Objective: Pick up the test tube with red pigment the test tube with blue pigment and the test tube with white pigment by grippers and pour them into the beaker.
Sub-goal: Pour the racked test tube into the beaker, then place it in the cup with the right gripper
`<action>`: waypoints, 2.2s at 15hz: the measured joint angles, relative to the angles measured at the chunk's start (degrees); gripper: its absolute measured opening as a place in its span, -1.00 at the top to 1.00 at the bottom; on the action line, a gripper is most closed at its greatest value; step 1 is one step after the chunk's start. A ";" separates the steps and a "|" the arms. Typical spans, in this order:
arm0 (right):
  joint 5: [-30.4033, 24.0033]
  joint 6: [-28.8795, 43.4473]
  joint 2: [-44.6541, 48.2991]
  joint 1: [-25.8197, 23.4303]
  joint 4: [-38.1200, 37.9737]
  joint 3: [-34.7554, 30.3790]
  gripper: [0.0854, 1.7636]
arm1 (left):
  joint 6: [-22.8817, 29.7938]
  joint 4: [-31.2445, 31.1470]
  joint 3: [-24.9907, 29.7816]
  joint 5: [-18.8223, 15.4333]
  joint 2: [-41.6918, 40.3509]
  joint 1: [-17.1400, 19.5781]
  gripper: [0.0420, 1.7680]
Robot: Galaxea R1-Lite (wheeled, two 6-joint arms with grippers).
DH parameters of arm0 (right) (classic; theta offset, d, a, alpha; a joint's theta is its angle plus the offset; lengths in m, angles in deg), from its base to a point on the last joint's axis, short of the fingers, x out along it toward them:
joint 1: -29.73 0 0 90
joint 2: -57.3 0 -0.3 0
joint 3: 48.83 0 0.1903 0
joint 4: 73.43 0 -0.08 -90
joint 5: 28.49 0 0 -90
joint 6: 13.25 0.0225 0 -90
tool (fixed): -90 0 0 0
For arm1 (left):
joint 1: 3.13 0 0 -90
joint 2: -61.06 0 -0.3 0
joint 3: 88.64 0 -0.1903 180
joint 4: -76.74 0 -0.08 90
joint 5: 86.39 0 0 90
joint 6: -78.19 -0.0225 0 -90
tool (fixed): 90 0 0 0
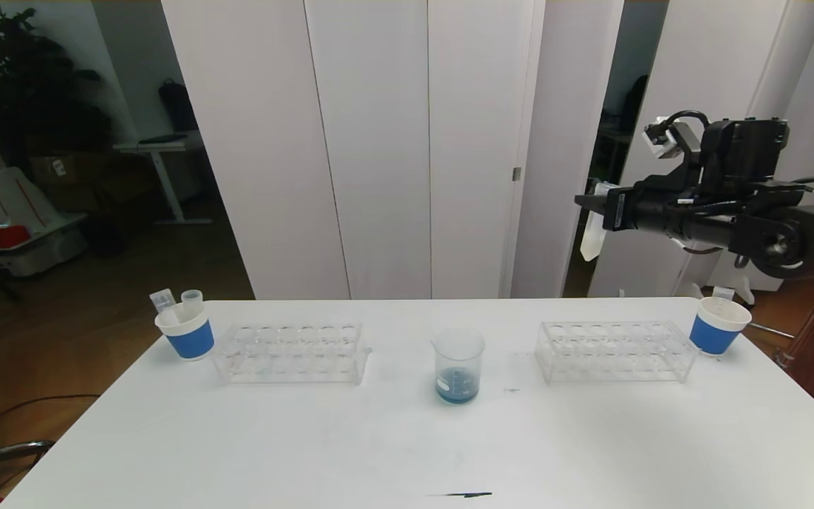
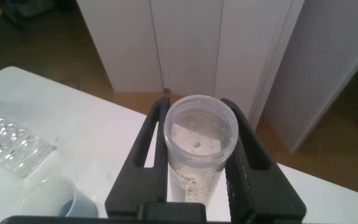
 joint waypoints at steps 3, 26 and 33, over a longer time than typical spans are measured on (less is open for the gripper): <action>-11.37 -1.44 1.32 1.88 0.50 -3.27 0.40 | 0.00 0.00 0.00 0.00 0.00 0.00 -0.95; -12.09 -52.15 -9.07 14.74 28.01 -10.06 0.40 | 0.00 -0.02 0.00 0.01 0.00 0.00 -0.95; -17.69 -68.10 -12.84 14.02 29.55 -10.00 0.40 | 0.00 -0.02 0.00 0.01 0.00 0.00 -0.95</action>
